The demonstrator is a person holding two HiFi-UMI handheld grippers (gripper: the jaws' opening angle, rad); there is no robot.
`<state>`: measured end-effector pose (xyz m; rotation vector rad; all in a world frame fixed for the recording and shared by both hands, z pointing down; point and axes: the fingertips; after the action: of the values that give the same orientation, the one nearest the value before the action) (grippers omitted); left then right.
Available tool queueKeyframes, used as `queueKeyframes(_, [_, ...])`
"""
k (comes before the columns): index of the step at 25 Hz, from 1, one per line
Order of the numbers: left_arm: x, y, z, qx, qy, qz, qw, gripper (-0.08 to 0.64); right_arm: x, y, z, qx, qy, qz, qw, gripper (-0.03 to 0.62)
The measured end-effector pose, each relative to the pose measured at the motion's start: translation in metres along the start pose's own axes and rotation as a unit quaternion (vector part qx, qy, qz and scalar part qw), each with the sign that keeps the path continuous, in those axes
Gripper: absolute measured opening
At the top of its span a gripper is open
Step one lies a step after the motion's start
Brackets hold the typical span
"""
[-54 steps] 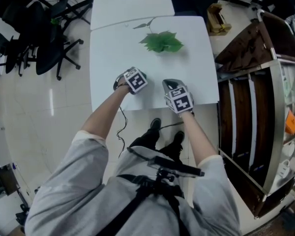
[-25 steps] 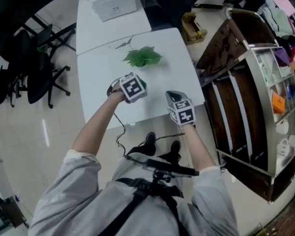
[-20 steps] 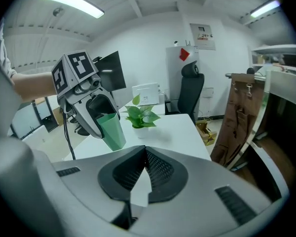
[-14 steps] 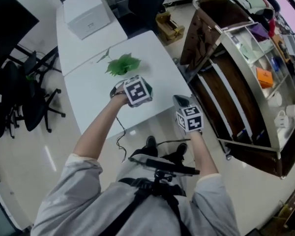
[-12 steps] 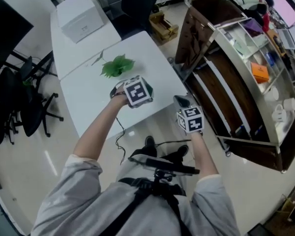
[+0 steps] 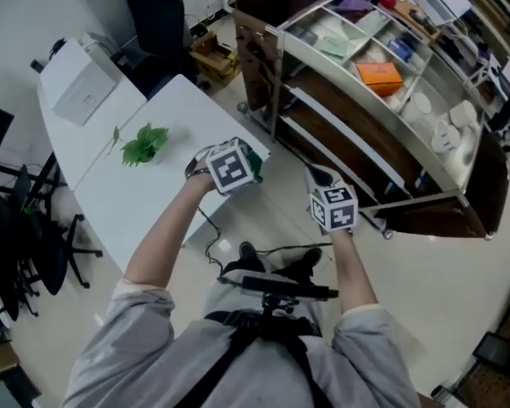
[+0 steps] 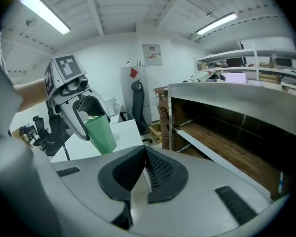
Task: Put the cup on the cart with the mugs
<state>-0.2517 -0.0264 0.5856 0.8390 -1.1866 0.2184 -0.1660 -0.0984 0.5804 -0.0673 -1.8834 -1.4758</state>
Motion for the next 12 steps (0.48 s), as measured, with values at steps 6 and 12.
queueKeyframes(6, [0.018,-0.084,-0.036,0.056,0.006,0.012,0.9983,0.33,-0.064,0.007,-0.062,0.017,0.018,-0.017,1.0,0.008])
queueKeyframes(12, [0.034,-0.174,-0.076,0.127,0.019,0.024,0.9914,0.33,-0.128,-0.001,-0.114,0.024,0.029,-0.041,0.998,0.008])
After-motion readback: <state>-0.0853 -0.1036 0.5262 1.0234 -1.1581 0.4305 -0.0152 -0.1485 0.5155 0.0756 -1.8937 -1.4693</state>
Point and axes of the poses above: the fingertips, and each gripper's own axes: x forward along the fingers, z to its left, y out of its underside, and after that the axes turned 5 degrees about y, right-handed
